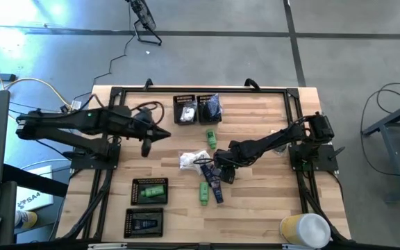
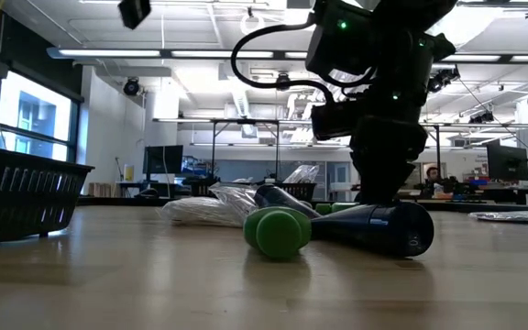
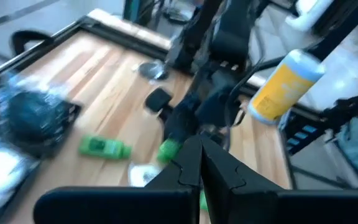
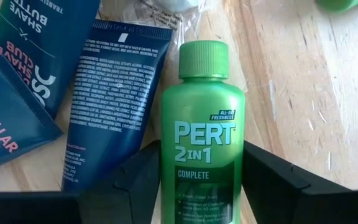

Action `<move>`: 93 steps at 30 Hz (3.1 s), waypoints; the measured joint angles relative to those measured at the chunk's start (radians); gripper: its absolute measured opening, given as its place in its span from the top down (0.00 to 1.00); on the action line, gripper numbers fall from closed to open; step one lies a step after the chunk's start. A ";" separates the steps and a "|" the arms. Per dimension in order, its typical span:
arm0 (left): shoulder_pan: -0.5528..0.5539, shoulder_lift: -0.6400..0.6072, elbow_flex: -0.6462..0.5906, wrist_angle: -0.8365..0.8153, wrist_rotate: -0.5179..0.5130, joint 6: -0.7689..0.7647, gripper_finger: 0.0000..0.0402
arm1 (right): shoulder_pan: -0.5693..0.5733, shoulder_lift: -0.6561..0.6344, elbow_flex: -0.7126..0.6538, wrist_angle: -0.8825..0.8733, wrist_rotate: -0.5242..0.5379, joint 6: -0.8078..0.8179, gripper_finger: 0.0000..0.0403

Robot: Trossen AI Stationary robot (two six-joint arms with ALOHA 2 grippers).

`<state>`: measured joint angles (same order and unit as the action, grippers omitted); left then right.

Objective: Pick & Place Travel size toiletries
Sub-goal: Put the green shampoo into the middle left basket

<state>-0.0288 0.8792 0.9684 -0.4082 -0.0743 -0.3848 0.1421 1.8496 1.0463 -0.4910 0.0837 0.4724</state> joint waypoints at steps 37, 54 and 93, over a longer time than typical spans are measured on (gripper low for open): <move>-0.174 -0.254 -0.639 0.600 -0.204 -0.141 1.00 | -0.006 -0.241 -0.002 0.279 0.075 0.008 0.60; -0.174 -0.203 -0.658 0.757 -0.285 0.016 0.89 | -0.018 -0.261 0.000 0.689 0.153 -0.003 0.60; 0.016 0.410 -0.388 1.220 0.113 -0.009 0.40 | -0.018 -0.262 0.000 0.712 0.126 -0.048 0.60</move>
<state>-0.0129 1.2888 0.5800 0.8122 0.0387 -0.3935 0.1246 1.5875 1.0466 0.2211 0.2096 0.4245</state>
